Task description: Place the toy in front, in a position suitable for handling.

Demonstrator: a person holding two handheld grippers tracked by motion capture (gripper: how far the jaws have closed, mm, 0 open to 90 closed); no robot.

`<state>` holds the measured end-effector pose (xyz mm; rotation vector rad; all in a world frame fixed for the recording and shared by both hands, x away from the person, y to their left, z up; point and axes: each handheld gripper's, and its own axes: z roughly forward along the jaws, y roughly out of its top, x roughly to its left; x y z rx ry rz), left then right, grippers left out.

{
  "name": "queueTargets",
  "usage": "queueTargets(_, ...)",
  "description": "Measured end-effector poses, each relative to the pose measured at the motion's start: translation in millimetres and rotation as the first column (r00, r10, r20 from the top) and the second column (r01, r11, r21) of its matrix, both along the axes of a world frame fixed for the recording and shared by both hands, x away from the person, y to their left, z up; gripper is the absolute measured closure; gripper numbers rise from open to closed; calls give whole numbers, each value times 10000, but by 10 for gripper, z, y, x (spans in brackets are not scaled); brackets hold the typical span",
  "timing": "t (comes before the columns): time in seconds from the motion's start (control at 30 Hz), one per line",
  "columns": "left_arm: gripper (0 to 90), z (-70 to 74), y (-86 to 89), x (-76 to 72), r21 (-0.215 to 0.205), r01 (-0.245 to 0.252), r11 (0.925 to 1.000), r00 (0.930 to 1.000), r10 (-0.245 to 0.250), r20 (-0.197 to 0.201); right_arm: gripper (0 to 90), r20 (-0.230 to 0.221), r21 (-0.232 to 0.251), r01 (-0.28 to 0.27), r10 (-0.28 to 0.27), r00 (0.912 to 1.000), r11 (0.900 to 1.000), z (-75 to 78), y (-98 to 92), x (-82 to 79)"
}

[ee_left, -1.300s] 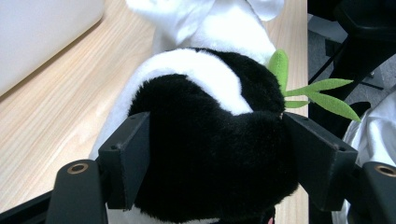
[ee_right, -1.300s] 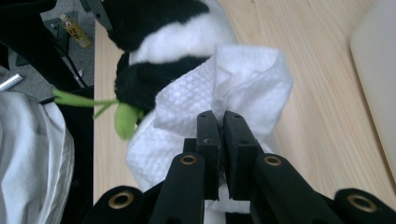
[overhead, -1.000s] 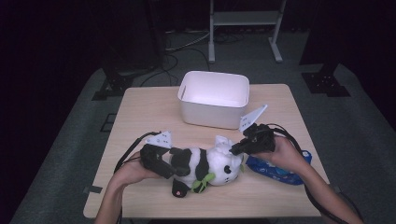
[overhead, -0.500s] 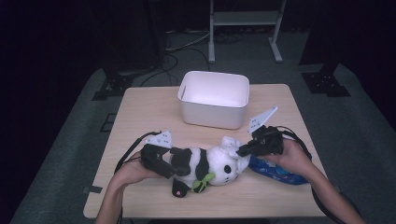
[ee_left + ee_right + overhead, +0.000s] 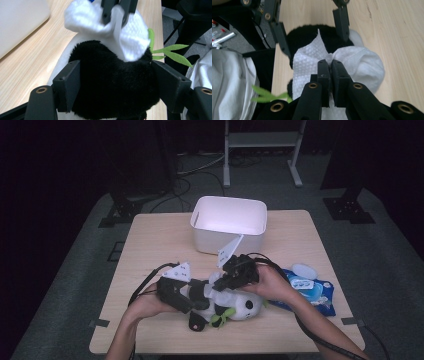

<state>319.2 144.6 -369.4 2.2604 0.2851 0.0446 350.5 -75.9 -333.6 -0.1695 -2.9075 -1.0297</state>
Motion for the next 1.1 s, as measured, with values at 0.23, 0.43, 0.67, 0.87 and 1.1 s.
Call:
queueTargets(0.23,261,-2,16,-7,-17,116,9999,9999,-116,4,853,-117,187,311,-309,9995,9993,-26,-120,30)
queueTargets(0.43,261,-6,20,-24,-54,59,10000,10000,-59,-58,853,153,158,-109,106,9998,9998,9,49,-17)
queueTargets(0.67,260,24,25,-52,68,208,9998,9998,-208,-65,853,-13,21,679,-679,9977,9977,6,-187,134)
queueTargets(0.87,198,150,18,-83,-100,355,9993,9987,-358,-359,851,-318,39,695,-694,9971,9976,-132,-347,51)
queueTargets(1.1,157,213,-41,-115,-87,391,9992,9988,-393,-302,851,-292,147,625,-621,9976,9979,-166,-375,-42)
